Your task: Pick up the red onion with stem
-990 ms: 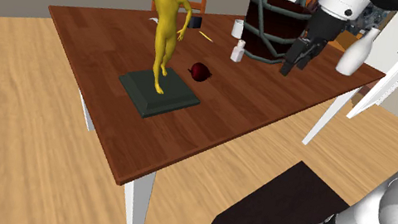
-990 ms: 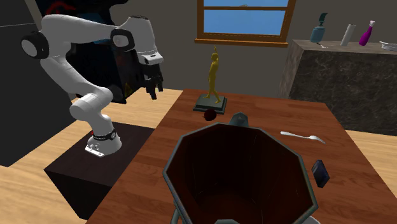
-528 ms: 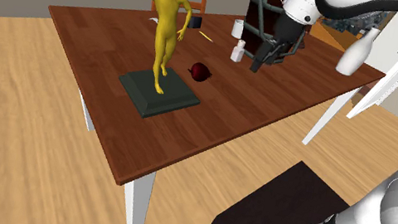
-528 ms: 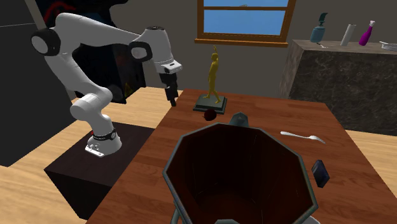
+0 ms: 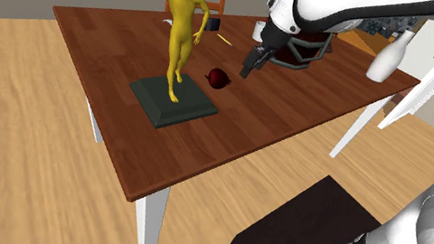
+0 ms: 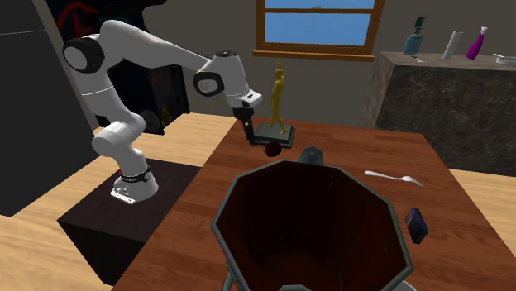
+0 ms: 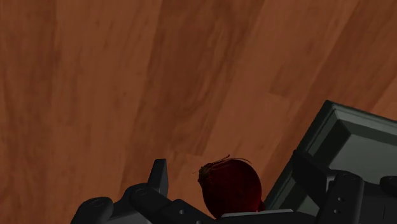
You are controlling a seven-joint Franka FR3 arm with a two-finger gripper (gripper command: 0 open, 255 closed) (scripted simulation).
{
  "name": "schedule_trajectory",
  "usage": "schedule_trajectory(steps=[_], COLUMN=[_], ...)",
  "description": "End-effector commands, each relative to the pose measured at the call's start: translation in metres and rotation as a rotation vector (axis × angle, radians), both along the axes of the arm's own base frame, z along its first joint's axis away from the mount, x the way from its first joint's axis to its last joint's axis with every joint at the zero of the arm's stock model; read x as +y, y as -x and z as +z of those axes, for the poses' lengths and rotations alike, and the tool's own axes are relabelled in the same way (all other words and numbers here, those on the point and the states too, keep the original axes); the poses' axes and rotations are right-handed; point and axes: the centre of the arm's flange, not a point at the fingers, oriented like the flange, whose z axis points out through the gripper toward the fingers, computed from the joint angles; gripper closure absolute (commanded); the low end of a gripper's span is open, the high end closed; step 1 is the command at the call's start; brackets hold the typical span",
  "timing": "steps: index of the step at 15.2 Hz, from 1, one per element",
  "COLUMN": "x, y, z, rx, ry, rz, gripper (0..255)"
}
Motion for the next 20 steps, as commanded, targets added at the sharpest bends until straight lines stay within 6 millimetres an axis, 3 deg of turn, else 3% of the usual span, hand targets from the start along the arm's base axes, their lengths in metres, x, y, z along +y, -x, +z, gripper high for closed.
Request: schedule_trajectory(steps=[1, 7, 14, 16, 17, 20], x=[0.011, 0.039, 0.039, 0.039, 0.040, 0.040], y=[-0.024, -0.078, -0.078, -0.078, -0.077, -0.077], z=[-0.006, -0.029, -0.069, -0.069, -0.069, -0.069], rx=[-0.018, -0.062, -0.062, -0.062, -0.062, -0.062], ry=[-0.009, -0.031, -0.031, -0.031, -0.031, -0.031], rz=[0.035, 0.128, 0.128, 0.128, 0.128, 0.128], gripper=[0, 0, 0, 0, 255, 255])
